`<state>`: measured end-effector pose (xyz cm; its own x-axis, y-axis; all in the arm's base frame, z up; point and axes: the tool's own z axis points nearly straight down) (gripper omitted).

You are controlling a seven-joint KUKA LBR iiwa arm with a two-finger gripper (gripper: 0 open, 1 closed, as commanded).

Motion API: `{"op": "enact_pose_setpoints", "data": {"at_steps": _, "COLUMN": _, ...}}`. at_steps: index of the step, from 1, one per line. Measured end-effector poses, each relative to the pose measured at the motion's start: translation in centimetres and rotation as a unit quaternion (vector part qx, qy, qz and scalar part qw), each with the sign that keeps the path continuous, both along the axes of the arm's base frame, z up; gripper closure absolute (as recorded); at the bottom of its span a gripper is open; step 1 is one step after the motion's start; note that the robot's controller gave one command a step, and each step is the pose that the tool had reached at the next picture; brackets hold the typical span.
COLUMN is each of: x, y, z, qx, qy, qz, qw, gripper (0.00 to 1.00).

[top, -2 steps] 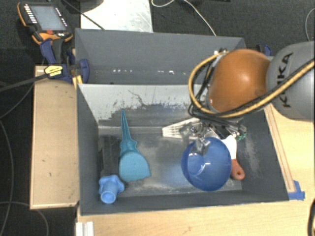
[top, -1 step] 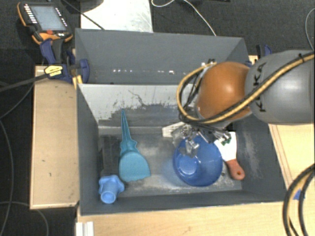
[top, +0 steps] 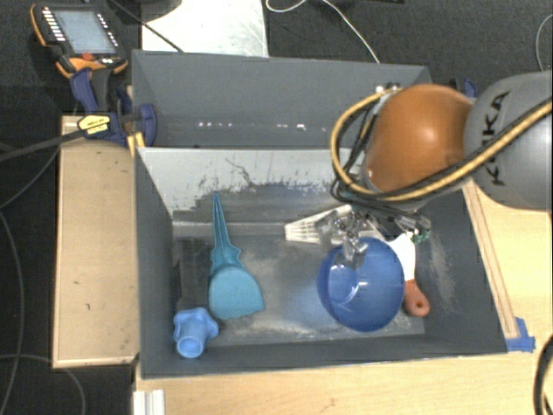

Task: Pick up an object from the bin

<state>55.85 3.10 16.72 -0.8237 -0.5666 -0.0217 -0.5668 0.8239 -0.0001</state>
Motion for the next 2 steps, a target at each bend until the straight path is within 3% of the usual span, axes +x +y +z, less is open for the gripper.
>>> {"op": "enact_pose_setpoints", "data": {"at_steps": 1, "x": 2.1, "y": -0.2, "z": -5.8, "qx": 0.001, "qy": -0.0089, "qz": -0.017, "qw": 0.9998, "gripper": 1.0}}
{"op": "enact_pose_setpoints", "data": {"at_steps": 2, "x": 0.3, "y": -2.4, "z": -0.2, "qx": 0.001, "qy": 0.0002, "qz": -0.018, "qw": 0.9998, "gripper": 1.0}}
